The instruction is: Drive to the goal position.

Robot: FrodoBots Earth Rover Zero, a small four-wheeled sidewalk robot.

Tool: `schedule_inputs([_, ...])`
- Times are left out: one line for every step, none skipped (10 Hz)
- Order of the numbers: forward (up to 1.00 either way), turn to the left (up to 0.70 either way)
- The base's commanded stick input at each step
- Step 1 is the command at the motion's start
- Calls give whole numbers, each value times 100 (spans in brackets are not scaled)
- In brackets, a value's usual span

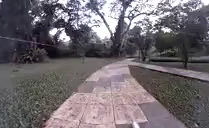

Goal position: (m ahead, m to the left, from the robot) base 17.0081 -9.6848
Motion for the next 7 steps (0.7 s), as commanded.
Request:
schedule_inputs([70,-13])
schedule_inputs([70,-13])
schedule_inputs([70,-13])
schedule_inputs([70,-13])
schedule_inputs([70,-13])
schedule_inputs([70,-13])
schedule_inputs([70,-13])
